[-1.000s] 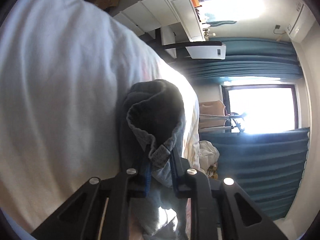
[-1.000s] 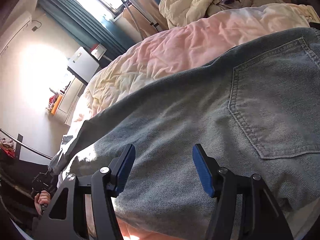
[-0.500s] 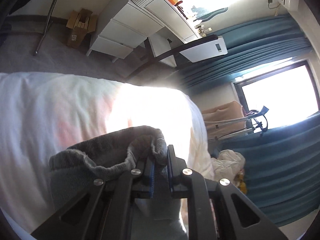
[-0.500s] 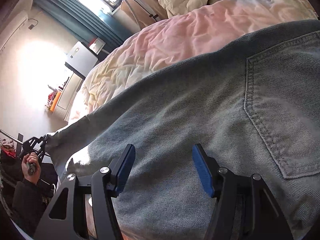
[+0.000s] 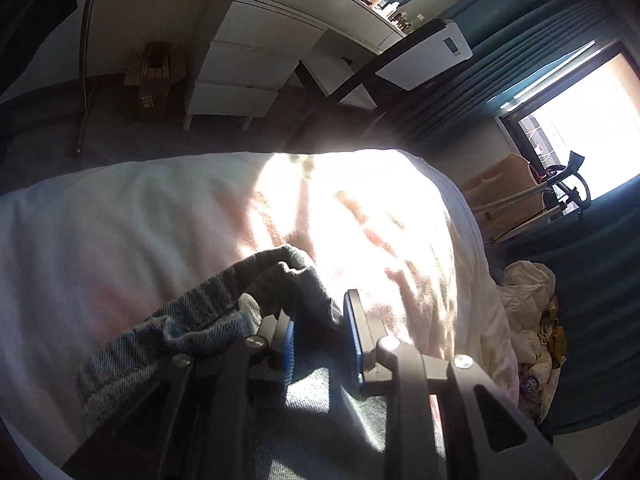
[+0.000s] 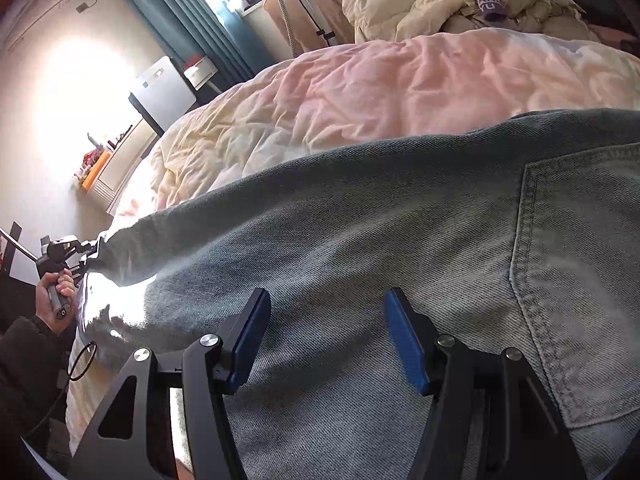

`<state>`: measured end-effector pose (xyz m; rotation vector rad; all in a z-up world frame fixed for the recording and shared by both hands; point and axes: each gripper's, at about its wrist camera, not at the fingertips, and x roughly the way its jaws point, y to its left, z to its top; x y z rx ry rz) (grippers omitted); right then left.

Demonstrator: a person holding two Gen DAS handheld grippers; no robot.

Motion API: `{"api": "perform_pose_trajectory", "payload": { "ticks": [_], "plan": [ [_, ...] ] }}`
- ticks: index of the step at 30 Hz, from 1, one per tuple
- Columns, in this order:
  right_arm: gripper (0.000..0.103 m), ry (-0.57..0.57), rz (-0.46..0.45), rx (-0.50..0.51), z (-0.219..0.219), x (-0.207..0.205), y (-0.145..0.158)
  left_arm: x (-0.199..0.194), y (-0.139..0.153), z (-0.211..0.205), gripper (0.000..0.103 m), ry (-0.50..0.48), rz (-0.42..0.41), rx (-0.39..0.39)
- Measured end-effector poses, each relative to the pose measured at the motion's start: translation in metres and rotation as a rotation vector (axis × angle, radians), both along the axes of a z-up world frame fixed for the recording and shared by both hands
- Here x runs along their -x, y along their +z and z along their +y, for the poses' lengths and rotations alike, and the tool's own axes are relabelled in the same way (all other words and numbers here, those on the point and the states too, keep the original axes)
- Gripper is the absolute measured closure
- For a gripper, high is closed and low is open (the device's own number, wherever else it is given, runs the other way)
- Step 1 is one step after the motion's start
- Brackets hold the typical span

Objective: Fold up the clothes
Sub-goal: 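Lay the leg hem flat on the bed with the left tool and open it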

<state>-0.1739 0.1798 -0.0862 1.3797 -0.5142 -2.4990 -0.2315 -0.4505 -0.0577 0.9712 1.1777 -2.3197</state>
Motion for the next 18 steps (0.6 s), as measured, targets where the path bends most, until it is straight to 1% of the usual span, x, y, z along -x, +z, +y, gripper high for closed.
{"api": "perform_pose_trajectory", "payload": {
  "ticks": [1, 2, 3, 5, 6, 9, 13, 18],
  "plan": [
    [0.043, -0.001, 0.004, -0.006, 0.0, -0.001, 0.002, -0.004, 0.009, 0.008, 0.076, -0.018, 0.021, 0.038],
    [0.043, -0.003, 0.008, -0.011, 0.001, -0.002, 0.003, -0.009, 0.02, 0.018, 0.07, -0.036, 0.044, 0.087],
    [0.043, -0.006, 0.014, -0.018, 0.002, -0.004, 0.006, -0.015, 0.029, 0.028, 0.056, -0.054, 0.066, 0.131],
    [0.043, -0.012, 0.027, -0.03, 0.004, -0.008, 0.012, -0.03, 0.044, 0.05, 0.041, -0.088, 0.107, 0.208],
    [0.043, -0.013, 0.04, -0.031, 0.005, -0.011, 0.017, -0.037, 0.051, 0.062, 0.037, -0.11, 0.124, 0.237],
    [0.043, -0.015, 0.084, -0.048, 0.008, -0.022, 0.032, -0.053, 0.063, 0.097, 0.033, -0.194, 0.146, 0.289],
    [0.043, -0.018, 0.147, -0.085, 0.012, -0.037, 0.052, -0.073, 0.069, 0.151, 0.033, -0.306, 0.119, 0.34],
    [0.043, -0.012, 0.208, -0.112, 0.018, -0.055, 0.074, -0.098, 0.08, 0.222, 0.033, -0.425, 0.124, 0.408]
  ]
}}
